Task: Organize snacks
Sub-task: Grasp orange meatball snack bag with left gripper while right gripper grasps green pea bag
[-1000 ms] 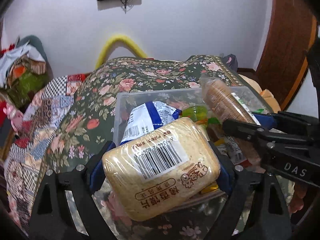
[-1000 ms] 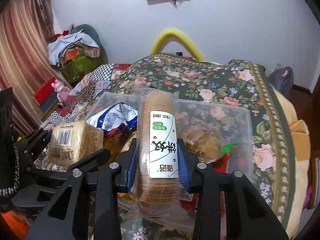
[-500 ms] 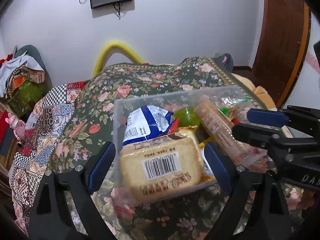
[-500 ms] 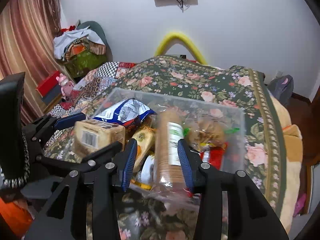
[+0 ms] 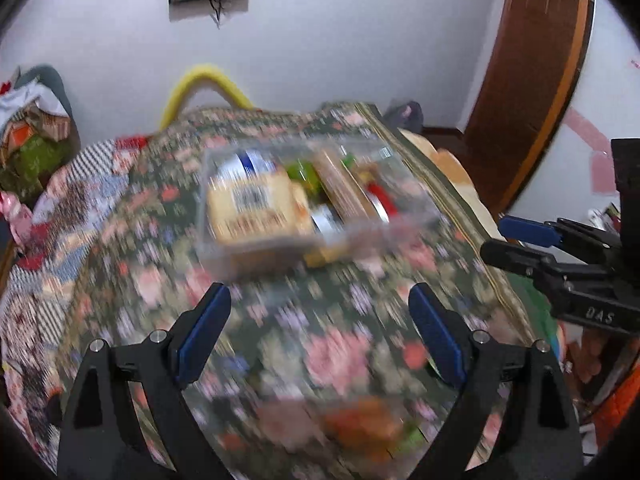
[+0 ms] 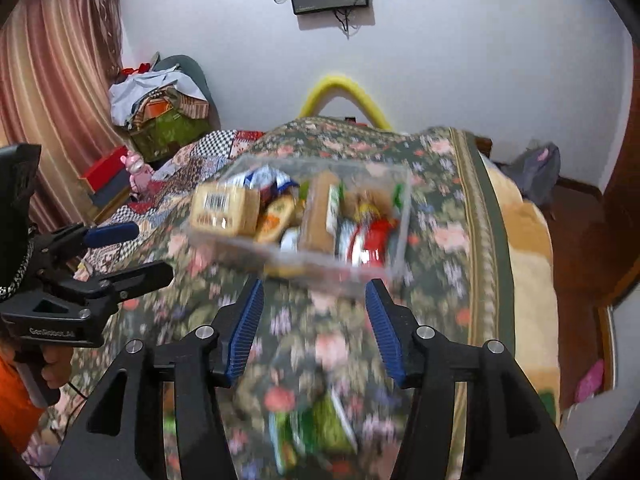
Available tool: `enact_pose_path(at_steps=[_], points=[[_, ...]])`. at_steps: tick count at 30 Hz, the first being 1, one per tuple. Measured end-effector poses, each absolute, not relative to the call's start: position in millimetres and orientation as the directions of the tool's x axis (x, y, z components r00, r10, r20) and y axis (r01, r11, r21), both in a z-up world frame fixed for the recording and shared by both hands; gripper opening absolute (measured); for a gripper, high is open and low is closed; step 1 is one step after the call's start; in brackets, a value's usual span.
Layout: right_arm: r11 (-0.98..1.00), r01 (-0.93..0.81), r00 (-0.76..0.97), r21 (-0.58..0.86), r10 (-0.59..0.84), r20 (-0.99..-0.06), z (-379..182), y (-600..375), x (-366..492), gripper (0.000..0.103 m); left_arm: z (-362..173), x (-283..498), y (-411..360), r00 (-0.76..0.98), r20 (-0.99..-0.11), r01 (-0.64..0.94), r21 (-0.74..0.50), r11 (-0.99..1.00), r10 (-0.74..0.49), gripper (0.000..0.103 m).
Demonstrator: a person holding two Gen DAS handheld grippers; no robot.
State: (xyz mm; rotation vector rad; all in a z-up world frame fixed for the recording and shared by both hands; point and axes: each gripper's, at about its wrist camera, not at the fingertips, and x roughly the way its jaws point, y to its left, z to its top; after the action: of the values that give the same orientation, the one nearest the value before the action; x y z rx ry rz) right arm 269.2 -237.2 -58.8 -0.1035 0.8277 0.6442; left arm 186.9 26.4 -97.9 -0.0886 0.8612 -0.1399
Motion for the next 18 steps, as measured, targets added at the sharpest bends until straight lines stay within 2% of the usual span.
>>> enact_pose_path(at_steps=[6,12,18], points=[[0.820,-0.539,0.462,0.195,0.481,-0.745,-81.8,-266.3,237.5,0.055,-130.5,155.9,-0.1,0.576,-0.796,0.093,-0.165,0.982,-0.188,0.091],[0.833,-0.515,0.431,0.202,0.455,-0.779,-107.6,-277.5,217.8,0.060,-158.5,141.5,-16.6,0.548,-0.831,0.068,-0.076,0.995,-0.101,0.091],[0.831,-0.516,0.389,0.205,0.441,-0.809,-130.4,-276.1,213.2,0.061,-173.6,132.6,1.5,0.530,-0.842,0.035,-0.091,0.995,-0.095,0.091]])
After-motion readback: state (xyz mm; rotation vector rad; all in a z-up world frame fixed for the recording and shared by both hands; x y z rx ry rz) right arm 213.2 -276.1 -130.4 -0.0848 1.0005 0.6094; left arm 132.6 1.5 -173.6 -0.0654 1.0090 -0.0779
